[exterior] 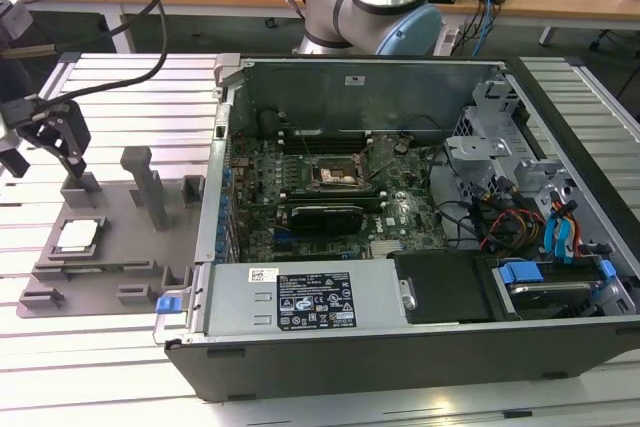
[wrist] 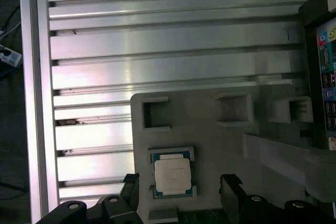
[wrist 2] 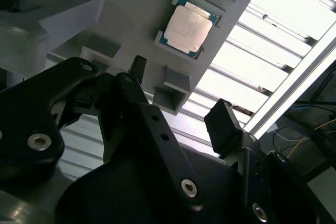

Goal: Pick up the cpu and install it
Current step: 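Pick up the cpu and move it towards the insertion slot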

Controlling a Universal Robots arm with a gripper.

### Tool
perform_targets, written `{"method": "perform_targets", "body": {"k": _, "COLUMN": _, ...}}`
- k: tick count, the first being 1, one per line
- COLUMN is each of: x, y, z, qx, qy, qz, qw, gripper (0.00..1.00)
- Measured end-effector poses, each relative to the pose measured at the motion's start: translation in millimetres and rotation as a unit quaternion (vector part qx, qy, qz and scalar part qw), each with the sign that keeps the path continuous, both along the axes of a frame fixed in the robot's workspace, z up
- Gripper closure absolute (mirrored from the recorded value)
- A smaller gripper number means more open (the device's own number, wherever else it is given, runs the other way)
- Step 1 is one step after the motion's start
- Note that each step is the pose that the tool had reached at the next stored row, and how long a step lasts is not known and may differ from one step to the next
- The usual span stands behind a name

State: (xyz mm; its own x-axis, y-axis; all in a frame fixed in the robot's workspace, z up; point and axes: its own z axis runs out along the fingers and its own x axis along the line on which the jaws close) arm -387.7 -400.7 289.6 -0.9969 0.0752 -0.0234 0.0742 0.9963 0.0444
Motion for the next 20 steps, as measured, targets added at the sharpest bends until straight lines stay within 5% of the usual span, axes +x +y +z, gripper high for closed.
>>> {"method": "perform_targets", "body": {"k": 20, "x": 0.0, "y": 0.0, "z": -17.0, "qx": 0.0000, "qy": 0.0000, "qz": 0.000, "qw": 1.0000, "gripper": 0.28}}
